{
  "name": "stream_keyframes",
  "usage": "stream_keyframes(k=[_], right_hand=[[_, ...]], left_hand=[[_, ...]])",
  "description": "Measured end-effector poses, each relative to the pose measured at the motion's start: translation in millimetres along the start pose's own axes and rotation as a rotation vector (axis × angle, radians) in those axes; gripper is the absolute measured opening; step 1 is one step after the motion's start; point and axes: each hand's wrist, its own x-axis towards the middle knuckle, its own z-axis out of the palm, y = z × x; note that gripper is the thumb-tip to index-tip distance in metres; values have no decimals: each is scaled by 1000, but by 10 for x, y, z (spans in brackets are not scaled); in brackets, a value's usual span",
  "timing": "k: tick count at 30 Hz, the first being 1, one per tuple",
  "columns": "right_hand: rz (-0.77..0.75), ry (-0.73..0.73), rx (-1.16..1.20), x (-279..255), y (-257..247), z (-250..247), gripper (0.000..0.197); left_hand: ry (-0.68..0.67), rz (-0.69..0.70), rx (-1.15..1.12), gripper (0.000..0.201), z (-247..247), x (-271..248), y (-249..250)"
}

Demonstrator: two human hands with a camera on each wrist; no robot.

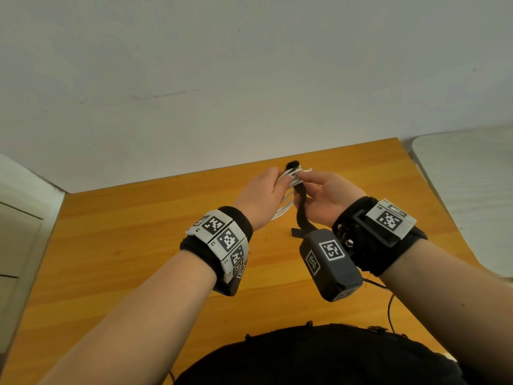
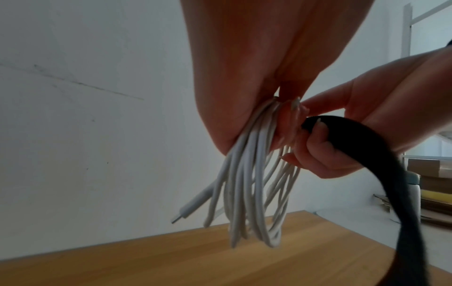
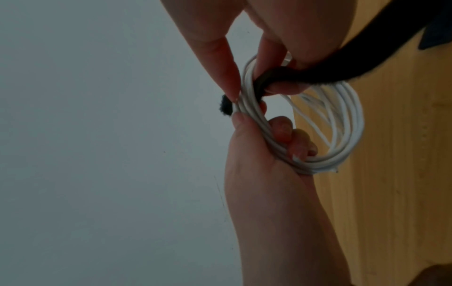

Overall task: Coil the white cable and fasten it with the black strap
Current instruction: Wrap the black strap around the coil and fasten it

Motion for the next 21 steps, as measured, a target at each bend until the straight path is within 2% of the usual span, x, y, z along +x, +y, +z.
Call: stream_keyframes(k=[5, 10, 12, 15, 17, 19, 21], right_hand=[[2, 26, 86, 36, 0, 10, 5], [-58, 26, -165, 52, -40, -35, 3], [-131, 106, -342, 58, -58, -55, 8], [-328, 262, -500, 67, -64, -77, 32], [-437, 250, -627, 52, -66, -56, 40], [-518, 227, -759, 42, -60, -15, 38], [-576, 228, -833, 44, -63, 18, 26]], left_hand=[[8, 11, 35, 30, -12, 33, -24], [62, 70, 70, 26, -45, 41, -21], [81, 75, 108, 26, -50, 47, -22], [76, 75, 155, 29, -46, 46, -27], [69, 68, 168, 31, -33, 35, -12], [50, 67, 193, 31, -20, 22, 12], [39, 73, 234, 32, -17, 15, 26]])
